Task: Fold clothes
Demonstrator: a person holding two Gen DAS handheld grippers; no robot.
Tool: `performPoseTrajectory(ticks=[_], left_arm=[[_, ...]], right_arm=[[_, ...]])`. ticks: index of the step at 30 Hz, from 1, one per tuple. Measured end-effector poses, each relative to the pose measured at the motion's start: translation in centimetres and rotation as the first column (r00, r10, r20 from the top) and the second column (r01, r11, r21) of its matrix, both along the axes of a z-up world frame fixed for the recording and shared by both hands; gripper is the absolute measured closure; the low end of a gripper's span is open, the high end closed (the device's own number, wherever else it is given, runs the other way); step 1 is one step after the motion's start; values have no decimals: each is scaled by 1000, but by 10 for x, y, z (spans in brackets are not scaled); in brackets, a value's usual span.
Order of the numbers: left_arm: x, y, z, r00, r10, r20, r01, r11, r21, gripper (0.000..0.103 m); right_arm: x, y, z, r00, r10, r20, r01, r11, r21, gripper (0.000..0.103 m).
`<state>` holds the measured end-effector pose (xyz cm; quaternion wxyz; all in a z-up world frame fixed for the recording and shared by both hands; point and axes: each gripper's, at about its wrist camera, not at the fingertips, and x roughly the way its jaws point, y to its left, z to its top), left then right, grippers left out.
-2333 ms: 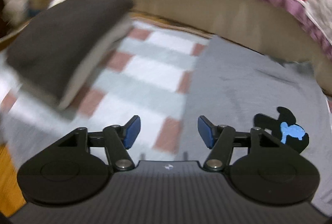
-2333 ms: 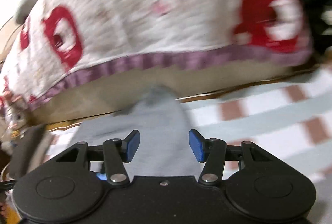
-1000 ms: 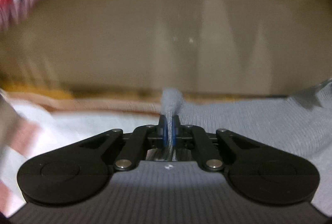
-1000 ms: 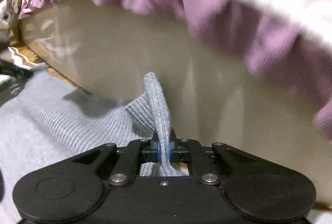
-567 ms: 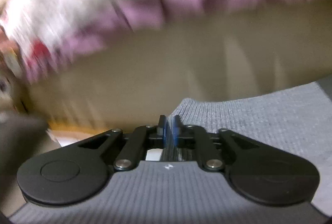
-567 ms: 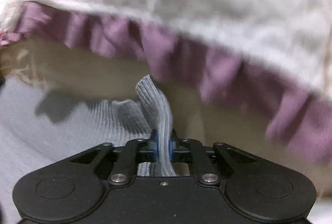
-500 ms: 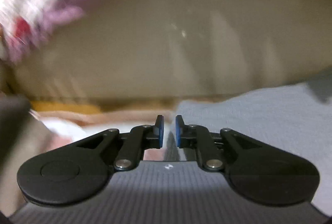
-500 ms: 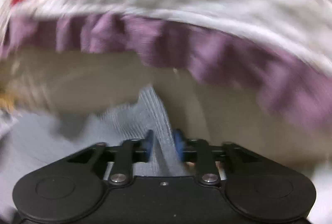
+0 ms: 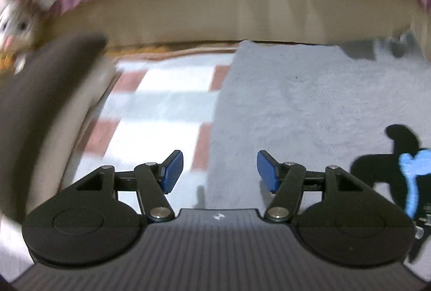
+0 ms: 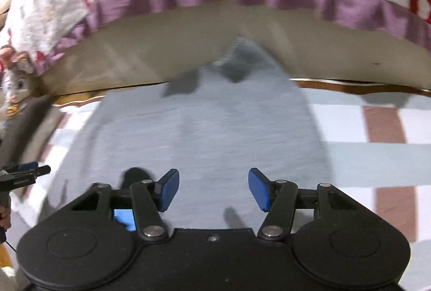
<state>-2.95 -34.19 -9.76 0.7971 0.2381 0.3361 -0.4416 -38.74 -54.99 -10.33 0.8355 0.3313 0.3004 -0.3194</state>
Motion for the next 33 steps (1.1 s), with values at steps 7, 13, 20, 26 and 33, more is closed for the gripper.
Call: performPoseTrajectory(ticks=[7, 13, 20, 26, 33], left_arm=[[44, 108, 43, 975, 220, -23, -220, 974, -50, 30], [70, 185, 48, 951, 290, 109, -302, 946, 117, 21], [112, 291, 40, 802, 596, 48, -596, 803, -19, 19], [140, 352, -5, 667, 676, -312, -721, 691, -46, 19], [142, 316, -42, 781, 578, -235, -595, 804, 2, 19]], right_arm=[[26, 50, 3, 987, 162, 10, -162, 986, 30, 40], [29, 89, 9, 972, 206, 109, -215, 974, 75, 39], [53, 127, -2, 961, 257, 101, -267, 959, 97, 39], [64, 131, -16, 962, 271, 22, -272, 959, 84, 39], [63, 119, -29, 975, 223, -17, -220, 971, 95, 39]])
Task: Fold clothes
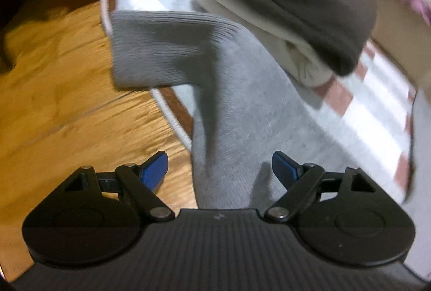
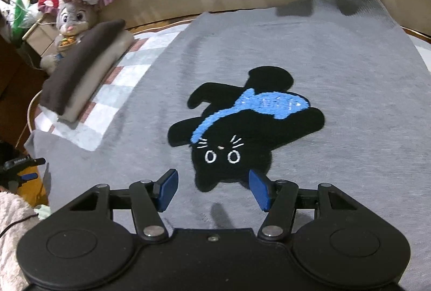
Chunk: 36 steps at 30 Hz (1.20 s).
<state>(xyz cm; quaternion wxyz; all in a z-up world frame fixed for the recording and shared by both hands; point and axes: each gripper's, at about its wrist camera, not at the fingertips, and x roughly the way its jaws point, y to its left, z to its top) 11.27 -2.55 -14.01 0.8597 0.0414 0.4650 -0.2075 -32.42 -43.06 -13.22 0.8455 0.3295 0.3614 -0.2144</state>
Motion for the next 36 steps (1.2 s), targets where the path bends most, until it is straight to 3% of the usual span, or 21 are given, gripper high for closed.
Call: performPoseTrajectory(ticks=[2, 3, 8, 12, 17, 20, 22, 25, 28, 30, 32, 34, 36], left_arm=[[1, -8, -3, 999, -34, 18, 34, 999, 10, 53], [3, -12, -3, 999, -50, 16, 50, 999, 10, 94], [-12, -34, 35, 984, -134, 115, 138, 990, -26, 95], [-44, -72, 83, 918, -299, 260, 292, 954, 69, 95], [-92, -117, 137, 855, -432, 288, 459, 888, -31, 95], [-136, -145, 157, 811, -521, 265, 569, 807, -155, 95], [-173, -164, 159, 770, -592, 236, 636, 738, -226, 95], [-234, -194, 139, 702, -698, 142, 704, 649, -288, 93], [-278, -222, 91, 624, -781, -31, 738, 602, -304, 84], [-290, -231, 71, 591, -800, -102, 767, 597, -235, 80], [-286, -225, 72, 612, -786, -87, 765, 617, -187, 77], [-264, -217, 83, 684, -727, -66, 710, 683, -170, 54], [-234, -214, 92, 750, -659, -57, 645, 748, -158, 52]], right_arm=[[-2, -2, -1, 1000, -8, -5, 8, 1000, 1, 39], [-2, -3, -1, 1000, -12, -7, 12, 1000, 1, 39], [-6, -9, -4, 1000, -31, -5, 31, 999, 16, 39], [-10, -15, -4, 999, -52, 6, 52, 998, 25, 39], [-18, -29, -7, 994, -103, 22, 102, 993, 62, 39], [-28, -40, -9, 987, -156, 43, 151, 983, 103, 39], [-37, -47, -11, 978, -197, 64, 187, 972, 145, 39], [-49, -55, -15, 961, -261, 95, 234, 946, 226, 39], [-55, -58, -23, 948, -297, 111, 254, 920, 297, 39], [-56, -57, -25, 947, -305, 105, 260, 914, 311, 39], [-56, -56, -27, 947, -307, 98, 263, 912, 316, 39], [-53, -53, -26, 949, -299, 99, 255, 914, 316, 39], [-47, -48, -23, 957, -269, 110, 226, 926, 303, 39]])
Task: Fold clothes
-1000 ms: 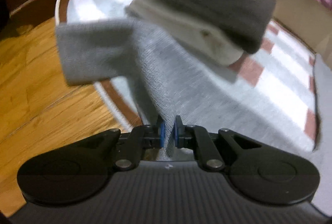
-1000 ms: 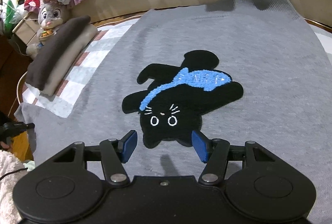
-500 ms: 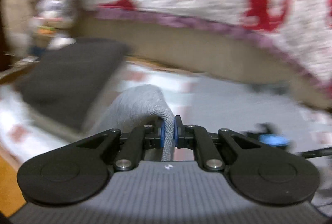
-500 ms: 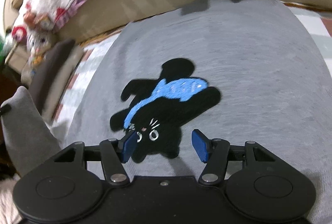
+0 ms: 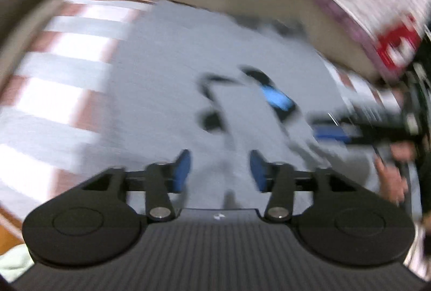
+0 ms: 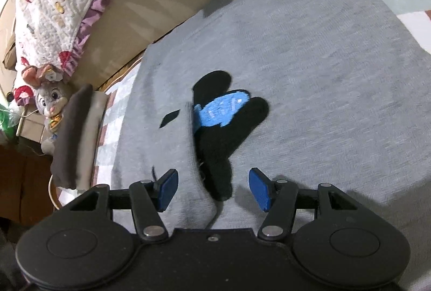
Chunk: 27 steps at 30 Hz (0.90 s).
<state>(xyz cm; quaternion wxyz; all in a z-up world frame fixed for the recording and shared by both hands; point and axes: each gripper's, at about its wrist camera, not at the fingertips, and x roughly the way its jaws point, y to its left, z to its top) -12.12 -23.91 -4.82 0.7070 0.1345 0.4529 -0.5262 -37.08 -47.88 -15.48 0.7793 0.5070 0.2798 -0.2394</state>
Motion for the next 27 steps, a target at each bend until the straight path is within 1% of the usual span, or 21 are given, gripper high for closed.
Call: performPoseTrajectory(ticks=[1, 3, 5, 7, 10, 12, 13, 14, 15, 17, 18, 19, 21, 22, 24, 25, 26, 27], left_arm=[[15, 2, 4, 999, 47, 8, -47, 999, 1, 52], [37, 1, 3, 995, 98, 35, -99, 995, 28, 52], [45, 1, -12, 991, 129, 18, -130, 989, 70, 52], [50, 0, -30, 987, 159, -10, -157, 981, 115, 52], [40, 2, -47, 992, 122, -29, -116, 979, 171, 52], [34, -1, -49, 996, 93, -4, -91, 981, 174, 50], [32, -4, -50, 996, 86, 10, -86, 980, 178, 48], [30, -7, -53, 997, 80, 20, -82, 978, 190, 48], [27, -11, -58, 998, 63, 29, -67, 975, 211, 48], [22, -18, -68, 998, 44, 48, -55, 965, 258, 48], [23, -19, -73, 996, 75, 47, -85, 959, 271, 48], [28, -18, -77, 991, 133, 19, -133, 954, 268, 48], [40, -14, -83, 968, 244, -65, -220, 942, 253, 48], [44, -13, -84, 960, 265, -88, -236, 940, 248, 48], [47, -9, -85, 956, 276, -102, -246, 939, 240, 48], [47, -8, -85, 956, 275, -104, -245, 940, 237, 48], [47, -7, -85, 956, 274, -105, -244, 941, 236, 48], [48, -7, -85, 954, 278, -110, -247, 940, 234, 48]], right_arm=[[4, 3, 2, 1000, 17, 3, -17, 1000, -9, 39], [13, 13, 7, 998, 62, 17, -62, 998, -23, 39], [22, 28, 12, 994, 105, 22, -104, 993, -53, 39], [32, 45, 13, 991, 135, -1, -134, 986, -94, 39], [43, 66, 20, 991, 117, -71, -130, 967, -219, 39], [52, 74, 31, 988, 93, -122, -129, 933, -337, 39], [58, 75, 37, 985, 94, -146, -143, 914, -381, 39], [65, 74, 42, 980, 102, -169, -164, 895, -414, 39], [71, 72, 45, 975, 115, -192, -187, 888, -419, 39], [83, 65, 41, 967, 123, -222, -198, 912, -359, 39], [90, 62, 37, 966, 120, -227, -192, 926, -326, 39], [97, 60, 32, 970, 109, -219, -174, 937, -303, 39], [108, 61, 22, 975, 78, -206, -137, 947, -290, 39], [115, 61, 16, 973, 67, -222, -131, 949, -288, 39], [130, 65, 4, 959, 62, -275, -148, 942, -302, 39], [138, 69, -2, 949, 70, -309, -173, 931, -322, 36], [146, 73, -8, 937, 76, -342, -199, 919, -341, 34], [154, 78, -12, 920, 90, -381, -244, 893, -378, 33]])
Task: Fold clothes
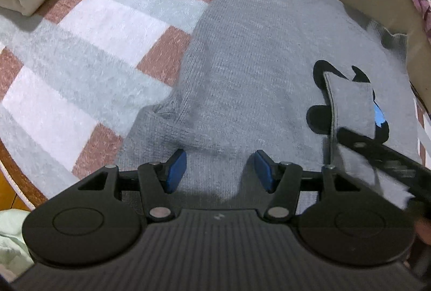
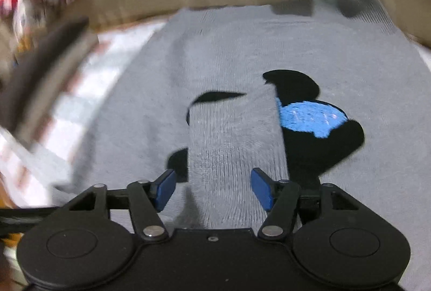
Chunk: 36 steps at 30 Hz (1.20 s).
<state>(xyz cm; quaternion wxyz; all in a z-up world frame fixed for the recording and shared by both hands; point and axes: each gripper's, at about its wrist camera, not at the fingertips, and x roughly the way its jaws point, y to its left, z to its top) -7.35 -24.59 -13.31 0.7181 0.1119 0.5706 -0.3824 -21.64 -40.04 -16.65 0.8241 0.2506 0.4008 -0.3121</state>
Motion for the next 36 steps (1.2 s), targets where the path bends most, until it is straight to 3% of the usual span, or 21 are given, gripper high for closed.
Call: performPoseTrajectory(ticks=[1, 3, 4, 5, 6, 10, 14, 16, 18, 20, 22, 24, 26, 29, 31, 34, 36], left_arm=[[2, 0, 0, 1000, 6, -7, -6, 1000, -4, 48], [6, 1, -1, 1000, 20, -24, -21, 1000, -12, 48], [6, 3, -1, 999, 27, -32, -27, 999, -17, 48], [7, 4, 0, 999, 31, -39, -32, 999, -21, 48], [7, 4, 0, 998, 36, -45, -37, 999, -24, 48], [8, 5, 0, 997, 43, -61, -44, 999, -26, 48], [6, 3, 0, 998, 33, -61, -34, 999, -14, 48], [4, 2, 0, 998, 17, -62, -18, 1000, -9, 47], [-1, 1, 1, 997, -13, -75, 12, 1000, -13, 45], [-8, -1, 1, 992, -71, -106, 68, 997, -33, 43], [-21, -4, 3, 980, -154, -121, 149, 987, -57, 42], [-37, -9, 7, 967, -235, -100, 228, 971, -72, 41], [-56, -15, 6, 949, -303, -81, 299, 952, -66, 38], [-85, -23, -1, 915, -397, -74, 395, 918, -36, 37], [-108, -24, -5, 885, -465, -18, 465, 885, 13, 33], [-141, -24, -7, 821, -565, 81, 559, 824, 90, 29], [-148, -22, -7, 801, -590, 106, 581, 807, 105, 28]], right_arm=[[8, 7, -3, 998, 43, -41, -46, 997, -61, 31], [14, 17, -7, 990, 111, -89, -122, 984, -133, 37], [11, 19, -6, 987, 129, -96, -143, 977, -158, 60], [5, 19, -4, 985, 140, -97, -156, 971, -181, 89], [-3, 17, 0, 988, 135, -75, -147, 974, -173, 91], [-77, 9, 42, 993, -27, 111, 34, 998, -57, 91], [-157, -1, 71, 956, -203, 212, 181, 977, 116, 91], [-187, -5, 74, 952, -246, 180, 214, 960, 178, 91], [-207, -7, 74, 952, -274, 134, 248, 952, 178, 93], [-223, -9, 71, 950, -299, 93, 282, 945, 166, 93], [-240, -18, 65, 933, -341, 114, 310, 924, 224, 90], [-253, -26, 61, 906, -391, 163, 333, 895, 299, 83], [-259, -30, 61, 885, -426, 189, 350, 875, 333, 47], [-254, -30, 54, 880, -443, 174, 364, 861, 355, 46], [-250, -29, 52, 884, -437, 165, 359, 862, 356, 46], [-249, -26, 53, 890, -423, 170, 347, 870, 350, 46], [-253, -26, 55, 881, -434, 188, 354, 869, 347, 46]])
